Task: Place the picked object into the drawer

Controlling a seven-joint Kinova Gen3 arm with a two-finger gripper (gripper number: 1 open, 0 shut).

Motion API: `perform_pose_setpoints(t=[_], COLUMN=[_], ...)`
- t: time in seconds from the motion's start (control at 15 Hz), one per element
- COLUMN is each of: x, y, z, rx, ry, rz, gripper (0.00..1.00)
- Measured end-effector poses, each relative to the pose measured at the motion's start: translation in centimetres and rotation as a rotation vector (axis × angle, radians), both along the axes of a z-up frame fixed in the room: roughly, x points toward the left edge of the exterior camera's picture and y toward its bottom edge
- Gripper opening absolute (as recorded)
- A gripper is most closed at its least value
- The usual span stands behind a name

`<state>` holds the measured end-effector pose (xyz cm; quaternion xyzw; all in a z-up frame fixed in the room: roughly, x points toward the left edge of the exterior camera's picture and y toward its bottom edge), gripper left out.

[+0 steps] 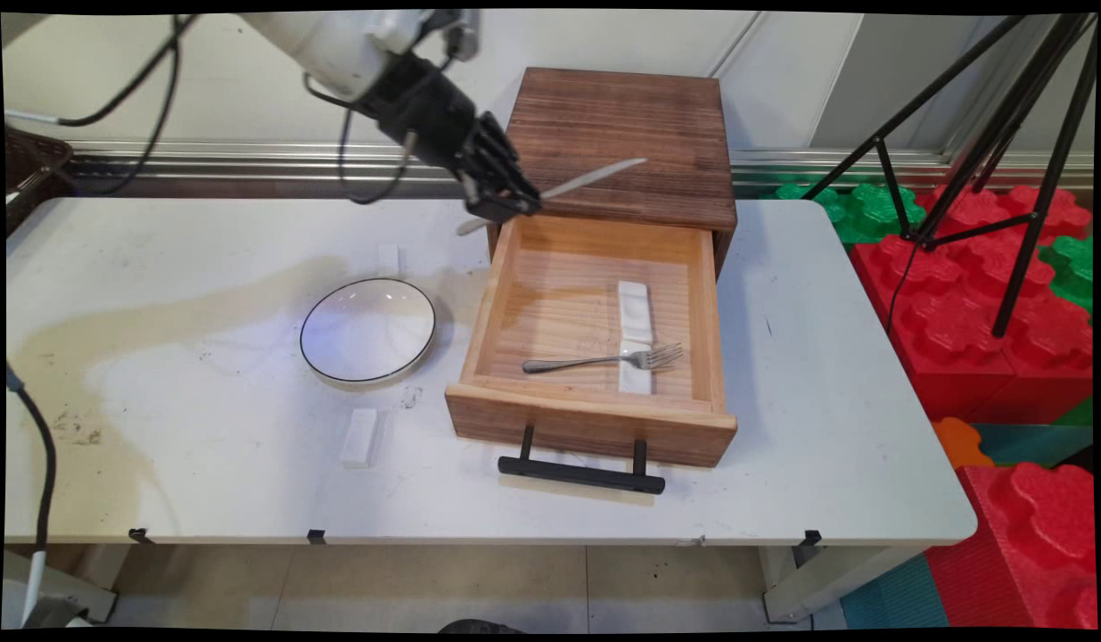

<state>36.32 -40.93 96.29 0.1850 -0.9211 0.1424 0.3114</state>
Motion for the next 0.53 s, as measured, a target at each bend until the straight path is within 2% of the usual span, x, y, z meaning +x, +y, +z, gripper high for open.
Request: perform_pose_setpoints(t=[0.53], x=[-6.3], y=[-4.0], z=[-4.5], rx=[0.023], ry=[-0.028], rz=[-0.007], gripper=[0.00])
